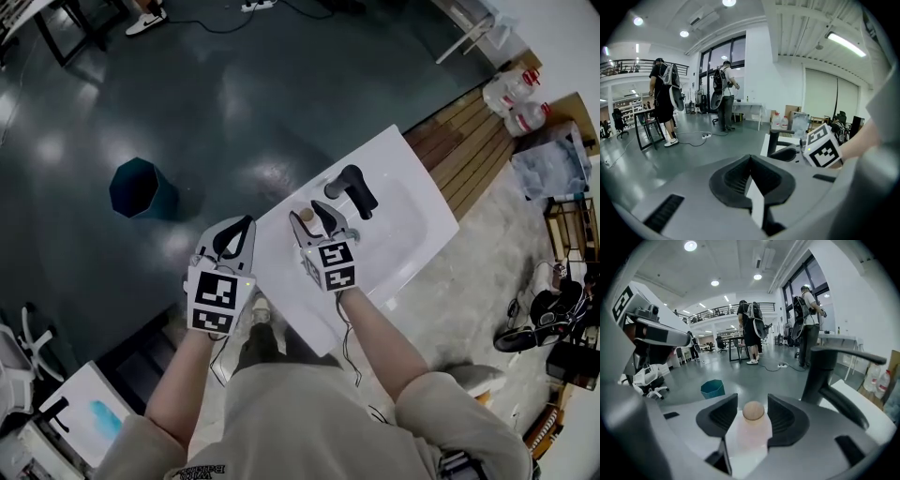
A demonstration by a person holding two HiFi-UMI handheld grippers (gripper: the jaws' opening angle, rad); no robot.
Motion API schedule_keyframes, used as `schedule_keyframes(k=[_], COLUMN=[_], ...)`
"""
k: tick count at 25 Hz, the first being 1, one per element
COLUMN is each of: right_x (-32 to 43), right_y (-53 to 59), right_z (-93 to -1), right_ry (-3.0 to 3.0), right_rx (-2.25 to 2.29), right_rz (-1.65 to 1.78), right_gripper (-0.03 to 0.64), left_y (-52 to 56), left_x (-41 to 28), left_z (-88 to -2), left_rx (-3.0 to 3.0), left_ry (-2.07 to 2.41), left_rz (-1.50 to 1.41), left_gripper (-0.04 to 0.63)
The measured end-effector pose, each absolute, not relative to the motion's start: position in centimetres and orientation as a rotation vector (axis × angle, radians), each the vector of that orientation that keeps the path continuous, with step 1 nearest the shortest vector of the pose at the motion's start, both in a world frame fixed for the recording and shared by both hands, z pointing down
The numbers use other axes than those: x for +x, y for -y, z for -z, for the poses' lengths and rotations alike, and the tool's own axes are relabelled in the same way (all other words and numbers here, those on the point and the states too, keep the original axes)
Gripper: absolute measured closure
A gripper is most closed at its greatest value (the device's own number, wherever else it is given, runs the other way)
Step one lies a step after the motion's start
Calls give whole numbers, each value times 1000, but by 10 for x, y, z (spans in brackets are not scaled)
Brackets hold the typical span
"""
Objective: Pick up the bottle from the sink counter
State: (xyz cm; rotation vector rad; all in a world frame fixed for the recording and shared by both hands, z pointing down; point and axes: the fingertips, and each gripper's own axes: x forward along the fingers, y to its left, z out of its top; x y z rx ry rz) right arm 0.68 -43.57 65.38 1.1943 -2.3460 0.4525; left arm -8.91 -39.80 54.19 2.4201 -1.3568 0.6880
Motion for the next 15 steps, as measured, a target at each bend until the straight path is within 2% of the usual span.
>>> schedule_keyframes(k=[10, 13, 15], right_x=[8, 4, 4], right_y=[442, 440, 441], right_z=[-689, -688, -687], right_ry=[2272, 2265, 2258], right_rx=[1189, 1182, 1181], right_rz=[-415, -400, -390], right_gripper=[459, 502, 506], left_y=[387, 384, 381], left_x=[-91, -96, -99], left_z=[-573, -572, -571], left_rx=[2380, 2372, 2371], left_ry=[1310, 1314, 1319], left_rz=[-732, -732, -737], left_gripper=[589, 589, 589])
